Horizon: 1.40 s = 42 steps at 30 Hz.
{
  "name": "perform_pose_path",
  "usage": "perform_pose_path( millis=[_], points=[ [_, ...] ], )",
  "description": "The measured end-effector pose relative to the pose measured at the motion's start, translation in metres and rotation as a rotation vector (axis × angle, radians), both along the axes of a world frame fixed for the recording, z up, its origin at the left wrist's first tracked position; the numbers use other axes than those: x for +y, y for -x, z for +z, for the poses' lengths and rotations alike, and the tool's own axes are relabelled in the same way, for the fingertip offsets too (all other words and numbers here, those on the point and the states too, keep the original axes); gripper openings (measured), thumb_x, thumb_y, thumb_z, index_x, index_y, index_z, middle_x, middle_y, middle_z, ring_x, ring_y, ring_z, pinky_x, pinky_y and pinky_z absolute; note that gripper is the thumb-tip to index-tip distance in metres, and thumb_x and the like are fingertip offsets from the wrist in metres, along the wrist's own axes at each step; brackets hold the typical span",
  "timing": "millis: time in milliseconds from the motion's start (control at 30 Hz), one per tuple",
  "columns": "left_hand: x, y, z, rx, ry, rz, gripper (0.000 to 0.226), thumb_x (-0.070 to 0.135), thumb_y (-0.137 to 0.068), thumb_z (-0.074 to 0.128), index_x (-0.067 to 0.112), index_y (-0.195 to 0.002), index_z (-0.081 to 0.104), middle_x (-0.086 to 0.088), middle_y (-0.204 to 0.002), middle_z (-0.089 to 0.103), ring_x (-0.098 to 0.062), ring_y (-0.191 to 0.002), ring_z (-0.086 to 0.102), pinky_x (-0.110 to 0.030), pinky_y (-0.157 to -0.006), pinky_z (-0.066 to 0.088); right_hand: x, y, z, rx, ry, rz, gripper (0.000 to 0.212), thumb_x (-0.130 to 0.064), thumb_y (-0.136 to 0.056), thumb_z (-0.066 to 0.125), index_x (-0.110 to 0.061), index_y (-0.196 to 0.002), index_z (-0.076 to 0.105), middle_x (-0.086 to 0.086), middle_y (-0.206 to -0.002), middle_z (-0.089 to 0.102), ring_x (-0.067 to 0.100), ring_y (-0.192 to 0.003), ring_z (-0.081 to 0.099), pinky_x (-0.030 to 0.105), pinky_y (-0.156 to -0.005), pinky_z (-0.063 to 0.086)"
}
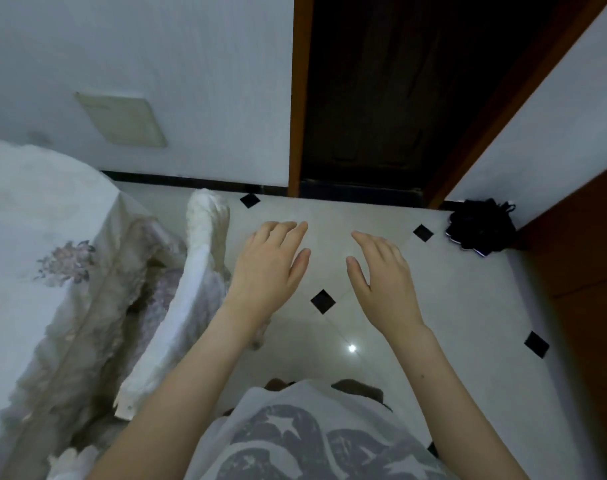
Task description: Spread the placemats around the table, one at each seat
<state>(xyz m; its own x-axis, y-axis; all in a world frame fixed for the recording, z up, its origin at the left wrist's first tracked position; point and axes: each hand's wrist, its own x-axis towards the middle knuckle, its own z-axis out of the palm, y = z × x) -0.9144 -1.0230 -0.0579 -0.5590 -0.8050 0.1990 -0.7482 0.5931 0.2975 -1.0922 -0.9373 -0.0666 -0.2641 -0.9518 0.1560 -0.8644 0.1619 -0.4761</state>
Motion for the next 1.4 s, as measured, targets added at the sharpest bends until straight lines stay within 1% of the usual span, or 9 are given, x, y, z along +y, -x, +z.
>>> perform_pose_path(
  millis=[167, 300, 433, 567, 733, 967, 1133, 1267, 1400],
  points=[
    [-0.059, 0.015, -0.011, -0.003, -0.049, 0.046, 0.046, 0.034, -0.097, 0.039, 0.013, -0.137, 0.045, -0.005, -0.133, 0.056, -0.023, -0.122, 0.048, -0.039, -0.101, 0.042, -0.078, 0.017, -0.003, -0.009, -0.035, 0.05, 0.046, -0.039, -0.096, 0.036, -0.019, -0.138, 0.042, 0.002, -0.137, 0.052, 0.02, -0.128, 0.044, 0.04, -0.111, 0.036],
    [-0.106, 0.032, -0.031, -0.011, -0.083, 0.122, 0.045, 0.035, -0.096, 0.039, 0.015, -0.136, 0.046, -0.003, -0.131, 0.057, -0.022, -0.121, 0.049, -0.037, -0.099, 0.043, -0.152, 0.038, -0.016, -0.024, -0.051, 0.127, 0.043, -0.034, -0.097, 0.041, -0.018, -0.137, 0.044, 0.003, -0.136, 0.053, 0.02, -0.127, 0.045, 0.037, -0.11, 0.034],
    [-0.172, 0.054, -0.043, -0.009, -0.102, 0.237, 0.045, 0.037, -0.097, 0.038, 0.015, -0.136, 0.046, -0.003, -0.131, 0.057, -0.022, -0.12, 0.049, -0.037, -0.099, 0.044, -0.244, 0.065, -0.025, -0.015, -0.075, 0.248, 0.044, -0.033, -0.098, 0.041, -0.017, -0.138, 0.043, 0.004, -0.138, 0.052, 0.02, -0.127, 0.045, 0.04, -0.11, 0.035],
    [-0.248, 0.072, -0.028, 0.014, -0.071, 0.384, 0.044, 0.035, -0.096, 0.041, 0.013, -0.133, 0.049, -0.004, -0.128, 0.059, -0.025, -0.117, 0.052, -0.039, -0.095, 0.047, -0.351, 0.088, -0.012, 0.001, -0.065, 0.381, 0.044, -0.034, -0.098, 0.04, -0.018, -0.14, 0.041, 0.003, -0.139, 0.051, 0.022, -0.13, 0.041, 0.043, -0.11, 0.035],
    [-0.337, 0.081, 0.002, 0.025, -0.019, 0.551, 0.044, 0.033, -0.095, 0.041, 0.012, -0.132, 0.05, -0.004, -0.126, 0.06, -0.027, -0.113, 0.053, -0.041, -0.094, 0.045, -0.466, 0.091, 0.015, 0.023, -0.006, 0.59, 0.042, -0.033, -0.097, 0.042, -0.018, -0.137, 0.043, 0.002, -0.135, 0.053, 0.018, -0.126, 0.044, 0.039, -0.107, 0.038],
    [-0.402, 0.058, -0.008, 0.002, -0.047, 0.802, 0.043, 0.034, -0.095, 0.043, 0.012, -0.131, 0.052, -0.005, -0.125, 0.061, -0.027, -0.113, 0.054, -0.038, -0.093, 0.045, -0.567, 0.052, 0.001, -0.036, -0.077, 0.817, 0.043, -0.031, -0.098, 0.043, -0.017, -0.138, 0.043, 0.002, -0.138, 0.051, 0.019, -0.127, 0.042, 0.041, -0.108, 0.037],
    [-0.441, 0.022, -0.034, 0.015, -0.108, 0.927, 0.045, 0.035, -0.096, 0.039, 0.012, -0.133, 0.05, -0.004, -0.127, 0.06, -0.025, -0.115, 0.053, -0.039, -0.094, 0.046, -0.63, 0.002, -0.023, 0.017, -0.146, 0.961, 0.046, -0.038, -0.097, 0.035, -0.021, -0.14, 0.039, 0.001, -0.141, 0.049, 0.019, -0.13, 0.04, 0.042, -0.109, 0.036],
    [-0.484, -0.018, -0.047, 0.034, -0.107, 1.011, 0.045, 0.036, -0.096, 0.039, 0.015, -0.133, 0.049, -0.002, -0.127, 0.06, -0.022, -0.115, 0.053, -0.037, -0.097, 0.045, -0.687, -0.048, -0.031, 0.039, -0.113, 1.039, 0.044, -0.036, -0.098, 0.038, -0.02, -0.139, 0.04, 0.001, -0.139, 0.05, 0.017, -0.127, 0.042, 0.038, -0.108, 0.036],
    [-0.54, -0.076, -0.044, 0.016, -0.094, 1.047, 0.046, 0.039, -0.098, 0.033, 0.017, -0.136, 0.046, 0.0, -0.131, 0.057, -0.02, -0.117, 0.051, -0.034, -0.098, 0.043, -0.753, -0.111, -0.024, 0.101, -0.078, 1.097, 0.044, -0.034, -0.098, 0.04, -0.016, -0.138, 0.043, 0.004, -0.136, 0.053, 0.02, -0.125, 0.045, 0.039, -0.106, 0.036]
  ],
)
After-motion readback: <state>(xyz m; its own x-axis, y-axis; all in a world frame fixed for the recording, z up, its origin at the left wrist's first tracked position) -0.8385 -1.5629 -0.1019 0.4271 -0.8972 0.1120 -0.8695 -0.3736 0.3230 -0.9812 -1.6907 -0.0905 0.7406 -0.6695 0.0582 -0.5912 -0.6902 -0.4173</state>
